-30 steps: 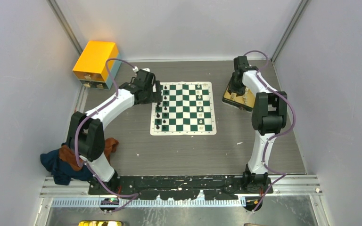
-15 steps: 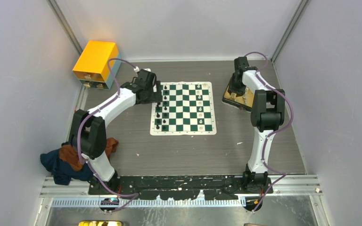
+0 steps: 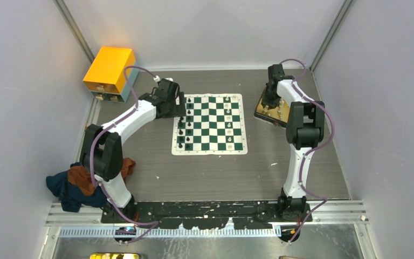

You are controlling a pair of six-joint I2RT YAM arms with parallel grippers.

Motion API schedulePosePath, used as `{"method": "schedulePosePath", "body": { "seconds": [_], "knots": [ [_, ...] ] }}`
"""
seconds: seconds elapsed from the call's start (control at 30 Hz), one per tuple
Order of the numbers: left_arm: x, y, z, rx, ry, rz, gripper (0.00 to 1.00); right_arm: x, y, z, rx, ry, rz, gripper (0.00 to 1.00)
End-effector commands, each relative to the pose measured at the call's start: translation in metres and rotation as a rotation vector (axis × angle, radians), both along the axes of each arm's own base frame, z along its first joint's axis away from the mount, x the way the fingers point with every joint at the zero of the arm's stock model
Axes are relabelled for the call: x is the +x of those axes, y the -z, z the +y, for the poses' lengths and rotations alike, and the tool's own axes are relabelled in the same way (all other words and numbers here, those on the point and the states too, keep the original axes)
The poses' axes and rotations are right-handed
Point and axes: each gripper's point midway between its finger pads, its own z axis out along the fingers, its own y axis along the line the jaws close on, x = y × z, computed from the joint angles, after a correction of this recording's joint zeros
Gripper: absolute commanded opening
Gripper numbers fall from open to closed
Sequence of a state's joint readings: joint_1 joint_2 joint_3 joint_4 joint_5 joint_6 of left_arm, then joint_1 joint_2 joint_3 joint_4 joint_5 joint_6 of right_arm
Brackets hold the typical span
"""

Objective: Set up the chess pieces on the board
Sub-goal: Pick up the chess piece from the storage box, then place the chess piece on the chessboard.

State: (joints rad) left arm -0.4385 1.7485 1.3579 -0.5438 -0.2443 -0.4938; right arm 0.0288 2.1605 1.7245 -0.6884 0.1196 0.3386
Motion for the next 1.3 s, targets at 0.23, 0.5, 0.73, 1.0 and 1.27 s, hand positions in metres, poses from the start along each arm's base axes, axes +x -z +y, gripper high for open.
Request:
{"method": "schedulePosePath", "body": {
  "seconds": [0.23,0.5,0.73,1.0,1.27],
  "knots": [
    [0.013,-0.017,-0.003,-0.010,-0.017,-0.050,0.98,0.014,-0.038,-0.006,-0.013,0.008,-0.094,0.02],
    [0.011,-0.020,-0.002,-0.011,-0.016,-0.057,0.98,0.018,-0.085,-0.006,-0.021,0.008,-0.174,0.01],
    [0.011,-0.024,-0.002,-0.016,-0.013,-0.066,0.98,0.019,-0.121,0.003,-0.025,-0.016,-0.229,0.01],
    [0.010,-0.029,-0.002,-0.020,-0.008,-0.078,0.98,0.027,-0.134,0.043,-0.007,-0.121,-0.242,0.01],
    [0.010,-0.034,-0.003,-0.029,-0.002,-0.086,0.98,0.038,-0.118,0.095,0.012,-0.224,-0.208,0.01]
  ]
}}
